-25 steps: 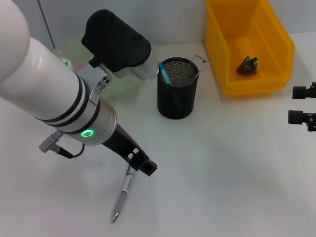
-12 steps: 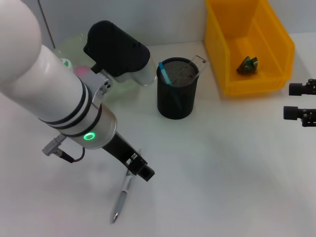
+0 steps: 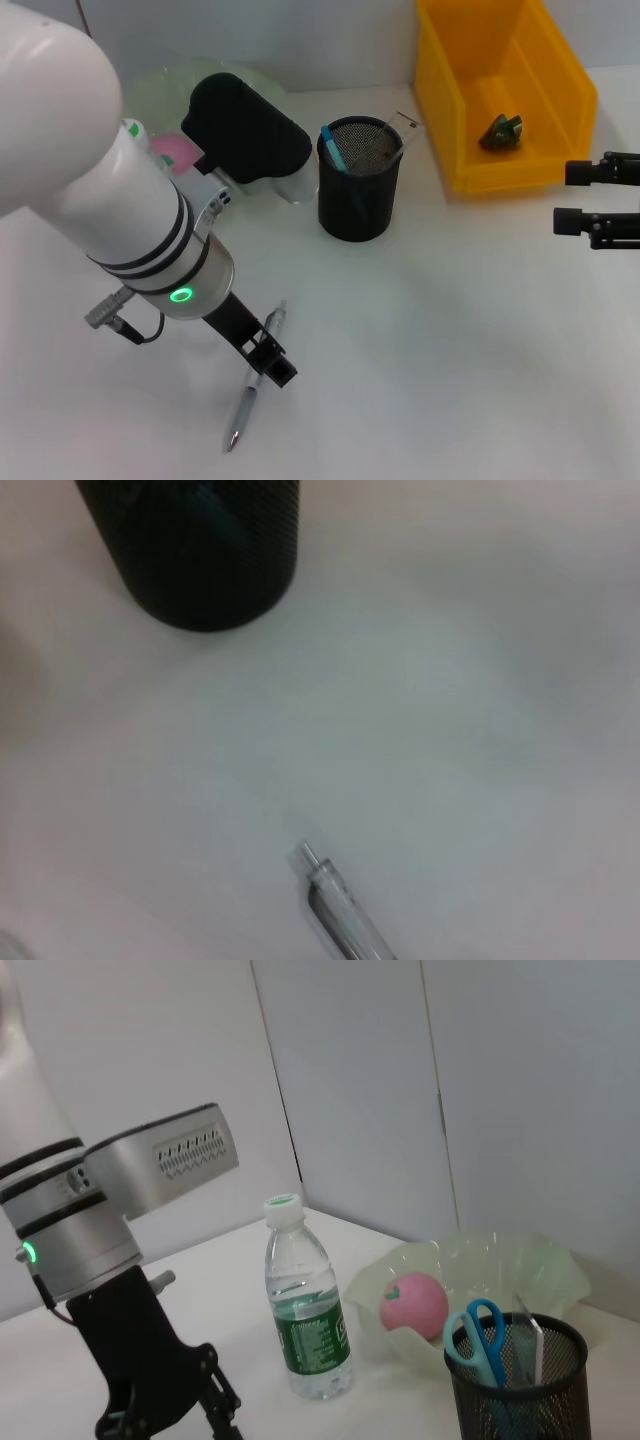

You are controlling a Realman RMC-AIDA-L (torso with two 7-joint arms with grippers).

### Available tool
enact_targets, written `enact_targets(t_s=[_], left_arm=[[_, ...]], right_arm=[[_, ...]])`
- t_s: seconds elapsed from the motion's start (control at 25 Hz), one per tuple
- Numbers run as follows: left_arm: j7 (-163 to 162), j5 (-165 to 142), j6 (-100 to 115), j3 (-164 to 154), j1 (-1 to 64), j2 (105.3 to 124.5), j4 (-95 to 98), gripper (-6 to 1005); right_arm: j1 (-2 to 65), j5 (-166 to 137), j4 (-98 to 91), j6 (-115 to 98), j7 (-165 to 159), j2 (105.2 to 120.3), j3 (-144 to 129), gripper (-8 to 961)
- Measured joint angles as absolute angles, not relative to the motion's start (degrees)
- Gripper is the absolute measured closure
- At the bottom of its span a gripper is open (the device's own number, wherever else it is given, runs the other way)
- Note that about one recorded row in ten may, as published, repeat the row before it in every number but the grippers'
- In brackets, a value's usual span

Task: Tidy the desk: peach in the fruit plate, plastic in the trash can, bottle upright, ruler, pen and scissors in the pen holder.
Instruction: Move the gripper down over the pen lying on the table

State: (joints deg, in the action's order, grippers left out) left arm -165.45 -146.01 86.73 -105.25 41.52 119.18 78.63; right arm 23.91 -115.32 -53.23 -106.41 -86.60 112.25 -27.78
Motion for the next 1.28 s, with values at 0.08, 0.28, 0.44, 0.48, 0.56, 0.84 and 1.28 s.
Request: enact_targets(t_s=[0.08,0.28,0.44,0.48,0.56,0.84,1.28], left_arm=[[-165.5,-145.6,87.3,-105.4,41.7,119.18,78.5,262],[-165.5,-145.3,87.5,-105.2,41.7,119.18,77.9,262],[-165.5,-145.3,87.5,-105.4,41.8,119.18,77.9,262],[-165.4,-145.3,87.5,-105.6,41.7,119.18,78.3,262],[-165.4,-145.3,87.6,-105.7,41.7,119.18,78.5,262],[-165.2,-145.6,87.6,-106.7,41.6,119.17,79.3,263],[-158.5,-145.5,88.3,-106.3,40.7,119.11,84.3,262]], right_arm=[[24.3,-115.3,-53.2,-106.3,-86.5,112.39,-27.8,201],[24.7,-115.3,-52.7,-105.9,-86.4,112.55,-28.0,201],[24.8,-115.3,-52.7,-105.6,-86.4,112.63,-28.4,201],[24.8,-115.3,-52.6,-105.5,-86.4,112.68,-28.5,201],[24.8,-115.3,-52.6,-105.5,-86.4,112.70,-28.5,201],[25.1,-115.3,-52.6,-105.0,-86.4,112.93,-28.5,202],[25.6,-115.3,-53.0,-105.2,-86.7,113.34,-28.6,202]])
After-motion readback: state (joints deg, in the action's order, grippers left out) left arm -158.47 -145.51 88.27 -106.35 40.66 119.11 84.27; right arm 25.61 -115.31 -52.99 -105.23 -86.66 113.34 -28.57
